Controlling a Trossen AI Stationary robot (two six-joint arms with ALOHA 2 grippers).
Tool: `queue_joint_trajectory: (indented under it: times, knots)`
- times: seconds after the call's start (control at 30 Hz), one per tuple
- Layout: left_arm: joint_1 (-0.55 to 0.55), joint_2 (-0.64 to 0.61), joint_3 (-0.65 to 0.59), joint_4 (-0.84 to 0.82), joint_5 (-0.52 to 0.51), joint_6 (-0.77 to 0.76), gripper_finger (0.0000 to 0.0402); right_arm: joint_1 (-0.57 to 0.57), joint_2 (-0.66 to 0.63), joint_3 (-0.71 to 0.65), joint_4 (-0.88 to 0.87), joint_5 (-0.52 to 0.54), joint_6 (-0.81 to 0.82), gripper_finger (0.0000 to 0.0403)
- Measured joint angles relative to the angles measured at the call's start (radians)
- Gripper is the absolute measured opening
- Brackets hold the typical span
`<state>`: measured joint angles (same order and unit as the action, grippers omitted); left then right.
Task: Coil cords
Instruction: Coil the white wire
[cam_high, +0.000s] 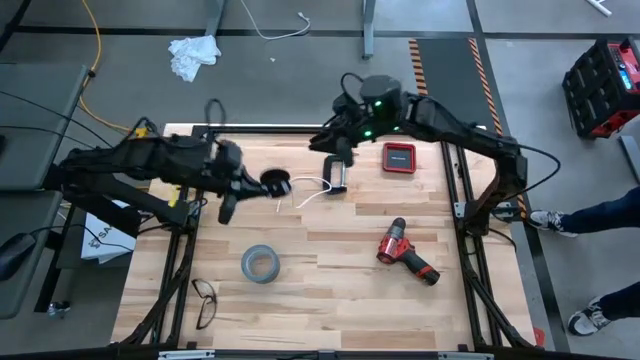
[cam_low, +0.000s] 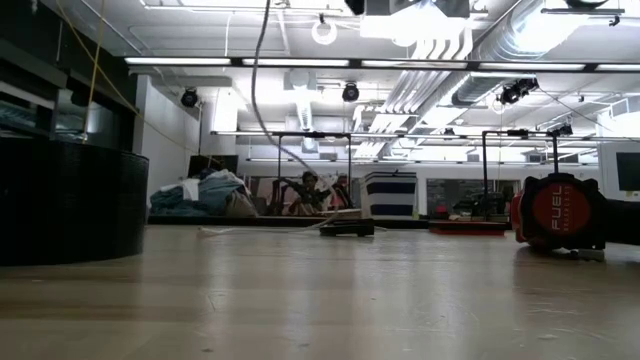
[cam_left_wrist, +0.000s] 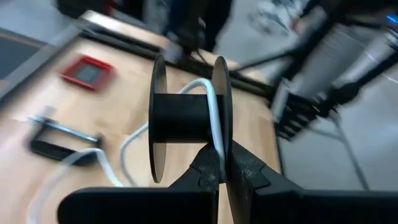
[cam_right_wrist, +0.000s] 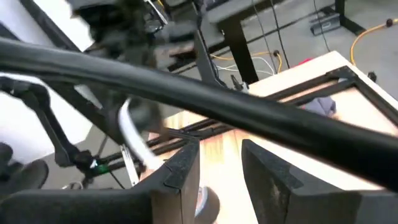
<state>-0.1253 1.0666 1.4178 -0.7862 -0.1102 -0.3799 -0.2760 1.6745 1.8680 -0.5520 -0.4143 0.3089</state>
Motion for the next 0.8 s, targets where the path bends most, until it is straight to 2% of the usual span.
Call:
queue_joint_trajectory:
  times: [0.1,0.17,0.33,0.43,0.5,0.63,0.8]
  knots:
    - [0.006,-0.033,0.0,0.049,-0.079,0.016,0.0001,0.03,-0.009,0.001,-0.05,0.022,-0.047,0.0113]
    - [0.015,-0.042,0.0,0.12,-0.093,0.015,0.0001,0.074,0.002,0.0,-0.084,0.072,-0.095,0.0113]
    - [0.028,-0.047,0.0,0.281,-0.076,-0.006,0.0001,0.169,0.04,0.0,-0.097,0.302,-0.233,0.0112]
    - [0.028,-0.05,0.024,0.286,-0.06,-0.033,0.0001,0.185,0.042,-0.001,-0.092,0.429,-0.263,0.0112]
    - [0.028,-0.05,0.048,0.285,-0.059,-0.045,0.0001,0.185,0.041,-0.001,-0.055,0.447,-0.253,0.0112]
    - [0.027,-0.044,0.079,0.339,-0.066,-0.044,0.0001,0.184,0.05,-0.001,0.058,0.397,-0.195,0.0112]
    - [0.027,-0.042,0.079,0.412,-0.067,-0.03,0.0001,0.186,0.064,-0.001,0.142,0.388,-0.175,0.0112]
